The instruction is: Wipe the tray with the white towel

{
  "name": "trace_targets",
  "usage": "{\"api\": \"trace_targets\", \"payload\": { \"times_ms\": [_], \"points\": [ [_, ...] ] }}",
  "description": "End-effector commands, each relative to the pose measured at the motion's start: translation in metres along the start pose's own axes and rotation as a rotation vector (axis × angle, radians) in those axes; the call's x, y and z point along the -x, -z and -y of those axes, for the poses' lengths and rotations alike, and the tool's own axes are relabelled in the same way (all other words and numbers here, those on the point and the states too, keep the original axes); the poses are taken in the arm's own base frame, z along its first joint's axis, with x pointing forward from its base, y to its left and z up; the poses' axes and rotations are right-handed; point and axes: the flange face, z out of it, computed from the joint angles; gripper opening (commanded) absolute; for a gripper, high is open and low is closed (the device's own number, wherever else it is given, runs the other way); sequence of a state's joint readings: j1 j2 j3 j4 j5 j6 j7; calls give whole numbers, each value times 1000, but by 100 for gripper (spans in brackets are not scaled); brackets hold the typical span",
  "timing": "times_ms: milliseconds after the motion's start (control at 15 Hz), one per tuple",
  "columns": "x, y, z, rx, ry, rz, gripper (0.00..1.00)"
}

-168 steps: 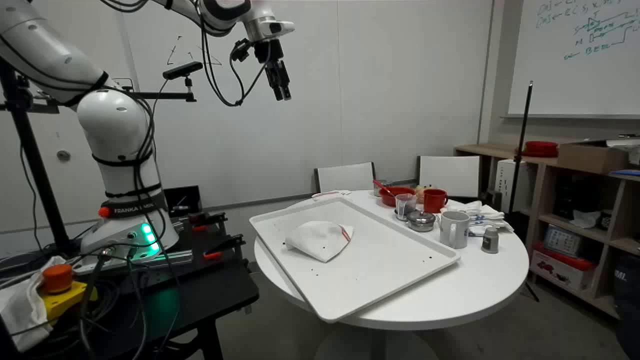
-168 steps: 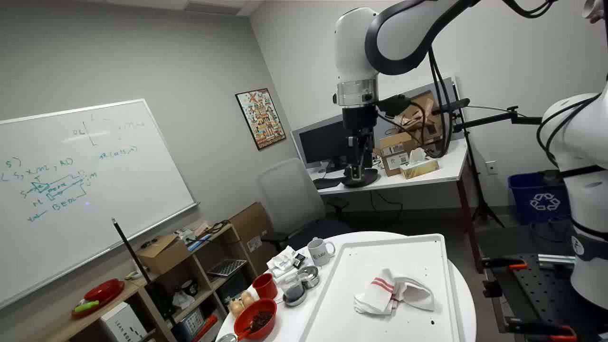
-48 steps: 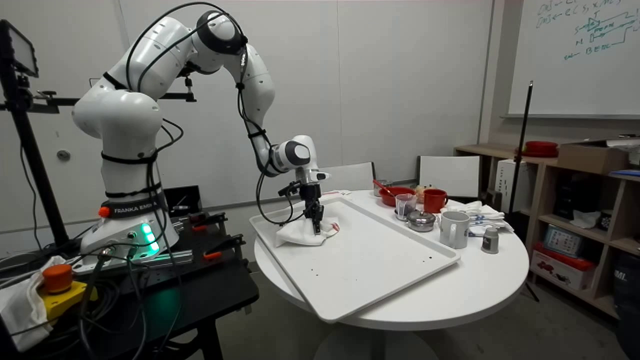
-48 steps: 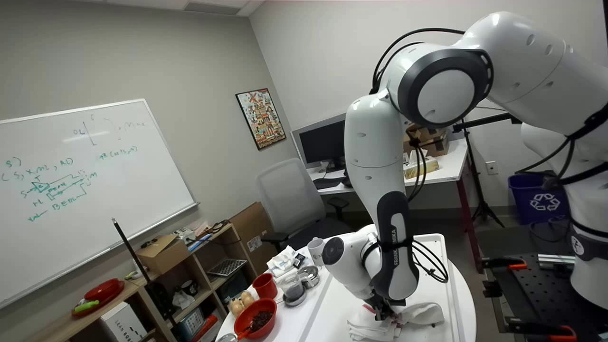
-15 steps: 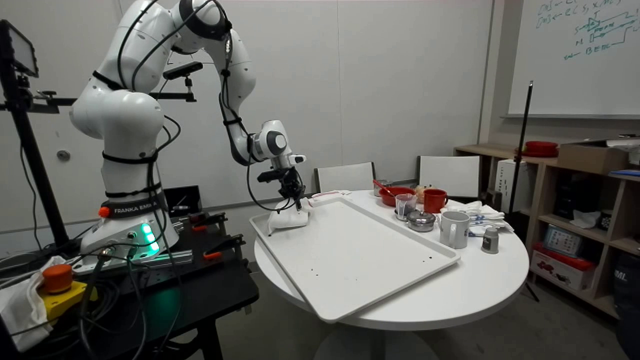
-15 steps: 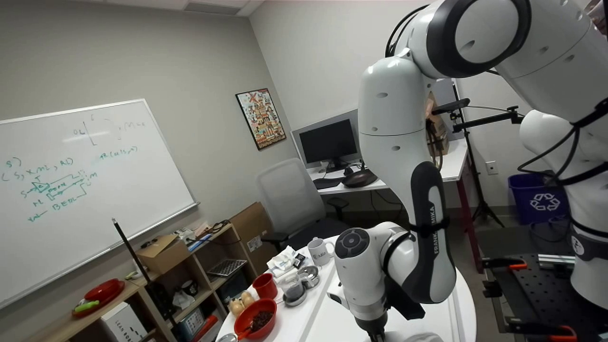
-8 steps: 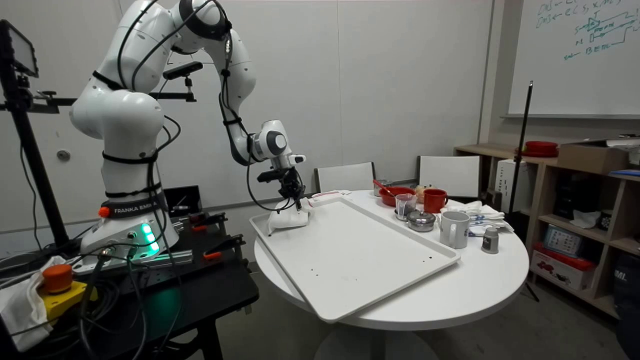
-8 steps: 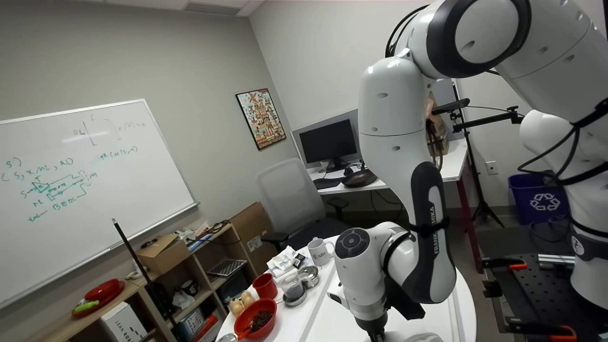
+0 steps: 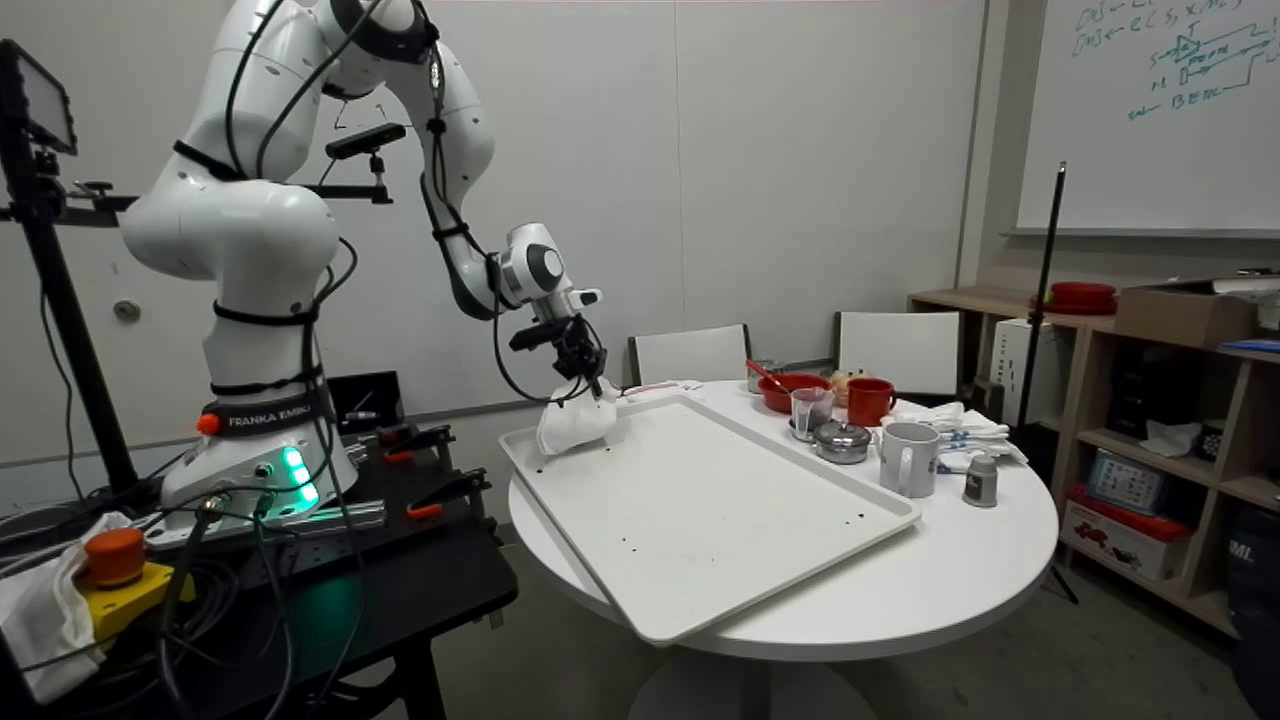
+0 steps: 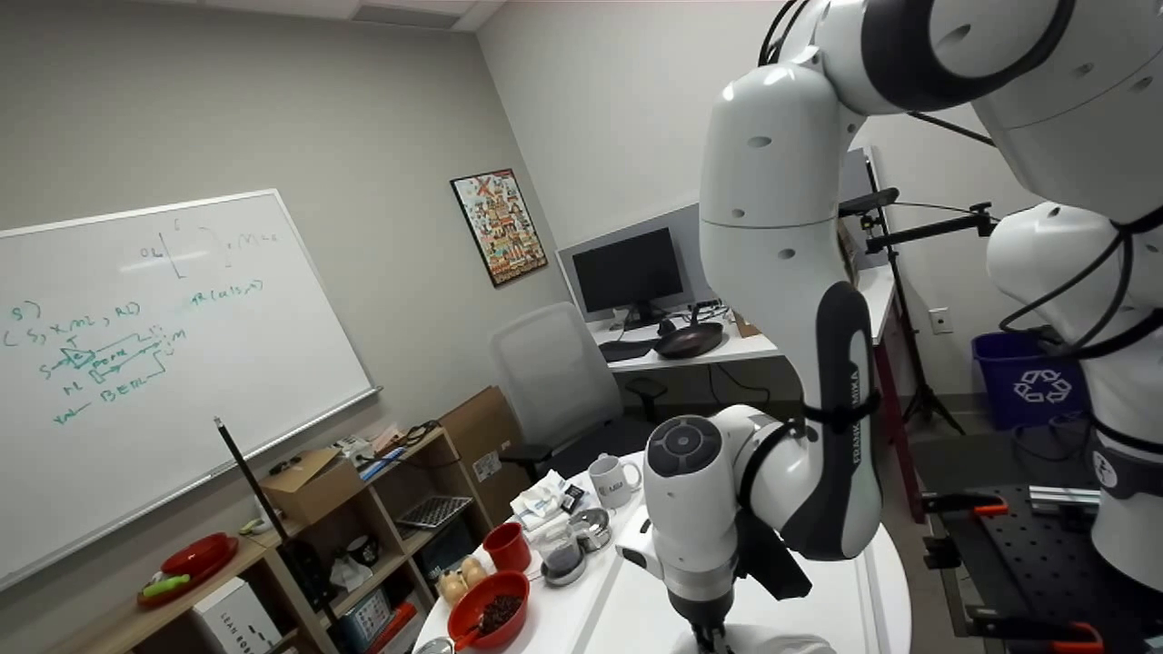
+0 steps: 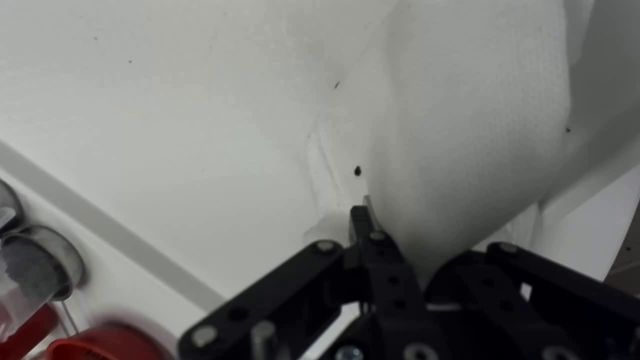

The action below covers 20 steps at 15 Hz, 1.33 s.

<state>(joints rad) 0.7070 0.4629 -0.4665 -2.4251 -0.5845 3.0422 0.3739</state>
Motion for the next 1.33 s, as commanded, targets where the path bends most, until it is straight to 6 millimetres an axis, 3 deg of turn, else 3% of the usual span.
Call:
{"api": "trace_targets", "payload": {
  "times_ms": [0, 200, 467, 733, 1000, 1267],
  "points": [
    [16, 51, -20, 38, -48, -82, 3],
    [26, 73, -57, 95, -123, -123, 3],
    [58, 85, -122, 155, -262, -156, 3],
    [109, 91, -183, 175, -408, -194, 3],
    [169, 122, -245, 221, -526, -277, 3],
    [221, 131, -290, 267, -664, -263, 3]
  ]
}}
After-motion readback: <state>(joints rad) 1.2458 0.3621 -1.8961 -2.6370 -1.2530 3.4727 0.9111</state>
